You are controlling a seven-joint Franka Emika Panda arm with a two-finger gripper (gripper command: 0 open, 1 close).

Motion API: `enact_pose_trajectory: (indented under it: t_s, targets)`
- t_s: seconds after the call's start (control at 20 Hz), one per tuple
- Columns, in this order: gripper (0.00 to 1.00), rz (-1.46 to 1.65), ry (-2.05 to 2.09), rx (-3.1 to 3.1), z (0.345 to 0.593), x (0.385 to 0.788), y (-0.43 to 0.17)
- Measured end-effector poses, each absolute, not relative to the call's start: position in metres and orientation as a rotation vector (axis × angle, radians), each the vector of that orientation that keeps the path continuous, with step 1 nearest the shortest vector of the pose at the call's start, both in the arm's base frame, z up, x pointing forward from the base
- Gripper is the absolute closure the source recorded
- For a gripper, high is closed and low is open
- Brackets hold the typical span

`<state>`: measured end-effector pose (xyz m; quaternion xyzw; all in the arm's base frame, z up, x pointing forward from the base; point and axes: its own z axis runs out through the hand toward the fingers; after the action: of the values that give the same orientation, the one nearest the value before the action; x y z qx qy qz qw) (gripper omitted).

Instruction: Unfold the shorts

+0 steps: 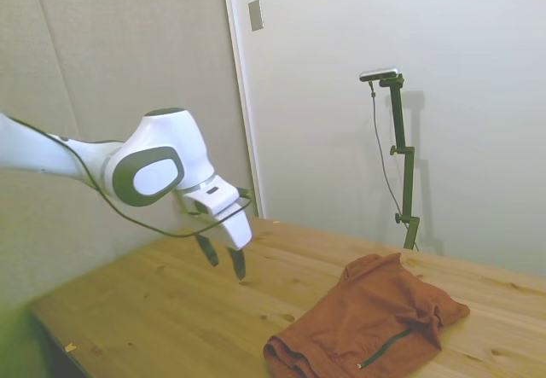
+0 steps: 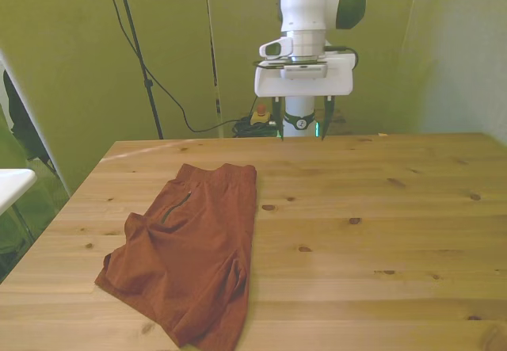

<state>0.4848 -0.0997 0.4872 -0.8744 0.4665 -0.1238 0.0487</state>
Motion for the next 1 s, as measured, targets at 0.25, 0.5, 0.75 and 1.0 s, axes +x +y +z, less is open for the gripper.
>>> enact_pose_trajectory:
  t_s: [0.25, 0.5, 0.75, 1.0]
  targets:
    - [0.0, -0.447, 1.62, -2.536, 0.505, 0.513, -0.193]
    - [0.0, -0.486, 1.752, -2.405, 0.508, 0.535, -0.273]
    - [0.0, -0.51, 1.866, -2.305, 0.493, 0.561, -0.341]
    - [0.0, -0.494, 1.967, -2.229, 0.469, 0.578, -0.406]
